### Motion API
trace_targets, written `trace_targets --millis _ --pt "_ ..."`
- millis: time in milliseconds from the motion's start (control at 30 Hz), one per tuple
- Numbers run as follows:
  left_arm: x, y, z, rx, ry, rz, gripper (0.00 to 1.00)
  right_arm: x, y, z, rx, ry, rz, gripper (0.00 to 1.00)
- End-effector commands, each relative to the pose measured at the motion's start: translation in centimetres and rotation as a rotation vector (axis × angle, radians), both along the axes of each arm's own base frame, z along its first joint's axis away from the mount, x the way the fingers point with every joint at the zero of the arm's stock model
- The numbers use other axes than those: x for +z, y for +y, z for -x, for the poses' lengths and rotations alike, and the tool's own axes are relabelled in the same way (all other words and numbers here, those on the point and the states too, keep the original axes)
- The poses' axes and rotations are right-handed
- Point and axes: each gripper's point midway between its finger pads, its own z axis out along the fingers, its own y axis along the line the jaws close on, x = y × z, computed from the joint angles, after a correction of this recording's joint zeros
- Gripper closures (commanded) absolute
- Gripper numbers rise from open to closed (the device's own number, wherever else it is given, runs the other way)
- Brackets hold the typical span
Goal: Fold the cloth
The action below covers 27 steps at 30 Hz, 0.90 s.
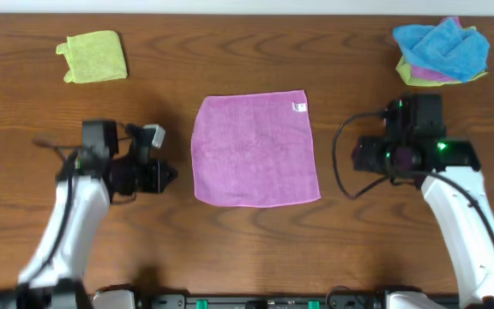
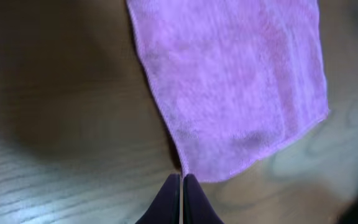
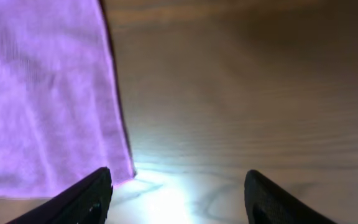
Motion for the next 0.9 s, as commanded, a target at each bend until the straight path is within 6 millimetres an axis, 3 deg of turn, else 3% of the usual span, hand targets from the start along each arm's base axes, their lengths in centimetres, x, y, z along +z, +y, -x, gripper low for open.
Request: trace_targets --millis 0,133,300,500,600,733,867 --pt "-2.4 0.4 1.9 0.098 0.062 0.007 0.94 -2.2 2.3 1.7 0.065 0.043 -0.132 0.31" --pt "-4.6 0.3 2.2 0.191 0.074 0.05 0.93 -3.7 3.3 2.4 0.085 0.049 -0.191 0.3" --pt "-6.0 0.0 2.6 0.239 0.094 0.088 0.84 -4.1 3.4 2.6 0.11 0.045 -0.186 0.27" --pt "-6.7 -1.0 2.7 0.211 0.119 0.157 0.79 -3.9 3.7 1.8 0.125 -0.003 -0.225 0.28" --pt "-7.6 -1.0 2.3 0.229 0.141 0.173 0.79 -4.3 3.6 1.5 0.119 -0.006 -0.257 0.27" --pt "-7.3 -2.2 1.4 0.193 0.116 0.261 0.79 -5.1 4.0 1.6 0.137 0.011 -0.287 0.27" --pt "-8.0 -2.4 0.7 0.203 0.124 0.296 0.74 -6.3 4.3 1.5 0.153 0.04 -0.305 0.27"
